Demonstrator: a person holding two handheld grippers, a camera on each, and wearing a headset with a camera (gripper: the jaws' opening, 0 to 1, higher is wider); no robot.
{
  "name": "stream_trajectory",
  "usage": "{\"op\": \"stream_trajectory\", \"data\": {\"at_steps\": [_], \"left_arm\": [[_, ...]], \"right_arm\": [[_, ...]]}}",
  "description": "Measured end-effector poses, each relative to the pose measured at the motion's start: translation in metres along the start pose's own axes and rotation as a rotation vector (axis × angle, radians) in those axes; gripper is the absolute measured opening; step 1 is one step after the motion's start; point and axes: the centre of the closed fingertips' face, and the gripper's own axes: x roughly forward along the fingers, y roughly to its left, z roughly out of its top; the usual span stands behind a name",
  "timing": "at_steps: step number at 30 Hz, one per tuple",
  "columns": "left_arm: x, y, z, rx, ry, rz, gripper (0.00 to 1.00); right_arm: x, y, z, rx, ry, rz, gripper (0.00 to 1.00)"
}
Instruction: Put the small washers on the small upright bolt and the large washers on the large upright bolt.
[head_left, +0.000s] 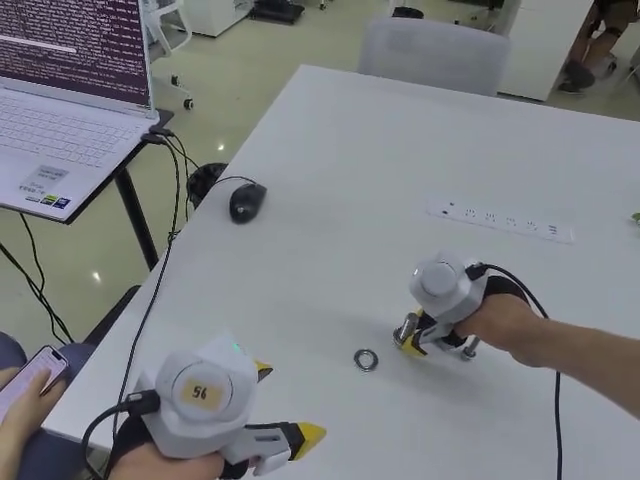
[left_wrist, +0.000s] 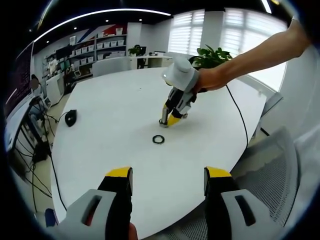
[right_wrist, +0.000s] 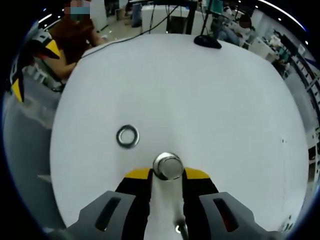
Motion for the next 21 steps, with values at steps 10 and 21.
{"op": "stream_trajectory", "data": {"at_steps": [10, 21], "left_arm": [[0.001, -0.003, 0.002, 0.004, -0.007, -0.003, 0.57], [0.003, -0.006, 0.001, 0.005, -0.011, -0.007, 0.57]], "right_arm": [[-0.017, 0.011, -0.006, 0.057, -0.009, 0.01, 0.27], [-0.014, 0.046, -0.003, 0.029, -0.022, 0.061, 0.25]]}}
